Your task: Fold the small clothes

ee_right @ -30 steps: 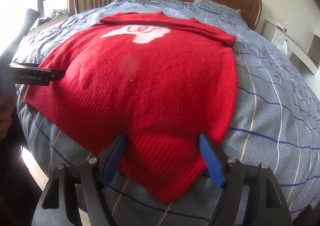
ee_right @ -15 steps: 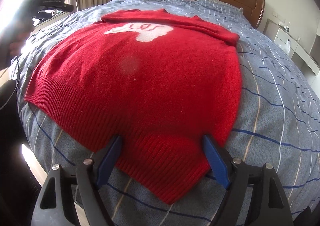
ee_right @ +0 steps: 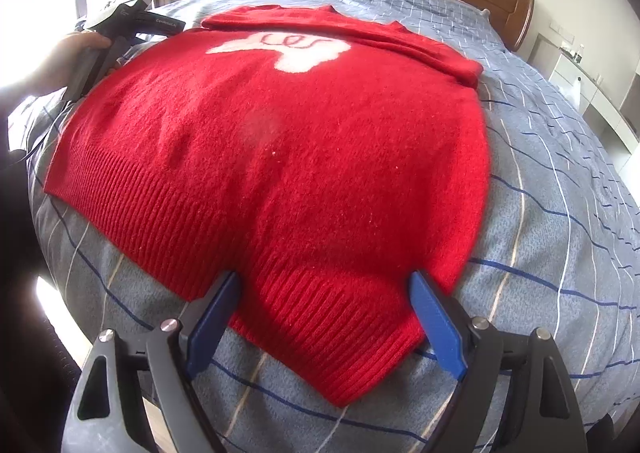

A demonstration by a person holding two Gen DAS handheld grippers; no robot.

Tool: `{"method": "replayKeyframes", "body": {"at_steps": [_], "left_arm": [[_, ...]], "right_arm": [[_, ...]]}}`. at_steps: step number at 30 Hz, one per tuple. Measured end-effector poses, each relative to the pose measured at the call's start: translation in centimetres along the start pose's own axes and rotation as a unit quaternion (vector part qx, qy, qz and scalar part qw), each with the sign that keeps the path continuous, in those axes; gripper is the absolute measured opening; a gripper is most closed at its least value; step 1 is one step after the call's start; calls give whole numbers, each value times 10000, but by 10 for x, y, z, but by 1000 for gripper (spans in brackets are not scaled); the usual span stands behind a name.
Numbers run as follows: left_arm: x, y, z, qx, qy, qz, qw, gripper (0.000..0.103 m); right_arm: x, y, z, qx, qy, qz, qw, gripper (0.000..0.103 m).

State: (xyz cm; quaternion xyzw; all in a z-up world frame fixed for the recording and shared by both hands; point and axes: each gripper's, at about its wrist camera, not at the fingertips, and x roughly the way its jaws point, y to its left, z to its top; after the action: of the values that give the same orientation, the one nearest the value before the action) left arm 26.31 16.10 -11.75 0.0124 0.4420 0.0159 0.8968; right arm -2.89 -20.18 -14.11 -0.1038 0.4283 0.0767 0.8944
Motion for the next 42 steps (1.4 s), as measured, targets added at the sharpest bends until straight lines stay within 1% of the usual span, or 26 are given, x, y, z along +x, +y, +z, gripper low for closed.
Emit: {"method": "replayKeyframes", "body": {"at_steps": [5,12,25,36,42], "left_arm": [[-1,1,0,-15,8,-22,10000,103],[-1,1,1,-13,7,-20,10000,103],[-1,1,1,-13,10,-21,10000,103],[-1,1,1,-12,12,-22,10000,103],[-1,1,1,-13,13,-24,10000,103]], "right_arm": [[1,-1,2,-34,86,18,10000,86],[3,3,2,-80,127,-67,9999,89],[4,6,3,-118,290,-160,9994,91],[9,11,5,-182,386,-252,9988,96],[10,12,6,-184,434,-284,9985,96]]}}
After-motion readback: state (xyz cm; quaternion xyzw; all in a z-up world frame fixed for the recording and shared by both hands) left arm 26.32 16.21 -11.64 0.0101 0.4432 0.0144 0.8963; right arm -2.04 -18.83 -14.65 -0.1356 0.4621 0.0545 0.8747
